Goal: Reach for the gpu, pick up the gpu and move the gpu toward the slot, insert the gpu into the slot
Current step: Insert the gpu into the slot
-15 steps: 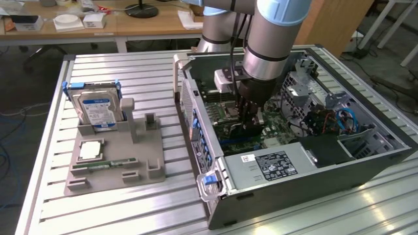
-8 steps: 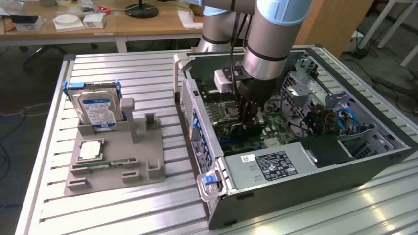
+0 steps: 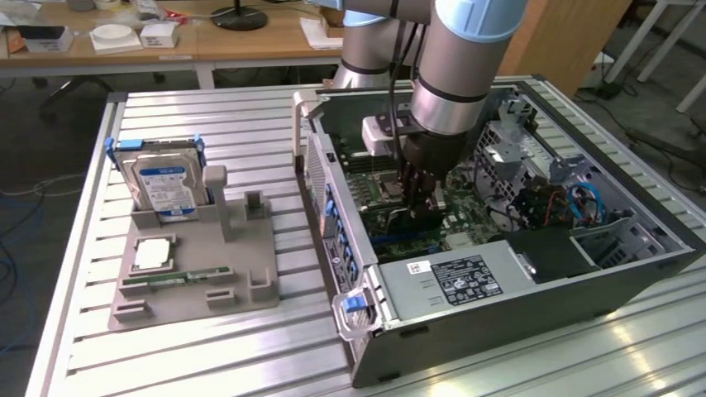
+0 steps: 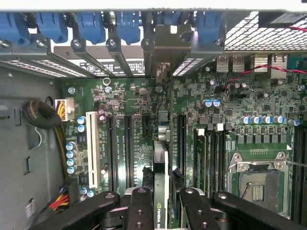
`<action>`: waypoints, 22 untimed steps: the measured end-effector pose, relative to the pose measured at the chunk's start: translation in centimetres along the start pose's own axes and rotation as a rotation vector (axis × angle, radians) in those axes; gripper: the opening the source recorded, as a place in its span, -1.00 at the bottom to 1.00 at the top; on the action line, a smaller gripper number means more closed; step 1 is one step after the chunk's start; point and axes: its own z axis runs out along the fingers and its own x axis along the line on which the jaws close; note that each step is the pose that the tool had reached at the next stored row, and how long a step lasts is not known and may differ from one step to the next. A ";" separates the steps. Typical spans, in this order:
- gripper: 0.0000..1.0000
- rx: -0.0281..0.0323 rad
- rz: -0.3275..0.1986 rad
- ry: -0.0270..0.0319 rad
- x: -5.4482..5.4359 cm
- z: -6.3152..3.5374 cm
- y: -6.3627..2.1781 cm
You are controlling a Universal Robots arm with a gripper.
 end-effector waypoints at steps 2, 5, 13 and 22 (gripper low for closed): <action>-0.48 -0.0005 0.000 0.0010 0.0 0.18 0.03; -0.48 -0.0001 0.000 0.0001 0.0 0.26 0.03; -0.48 0.0000 0.000 0.0000 0.0 0.26 0.03; -0.48 -0.0002 0.000 -0.0001 0.0 0.65 0.06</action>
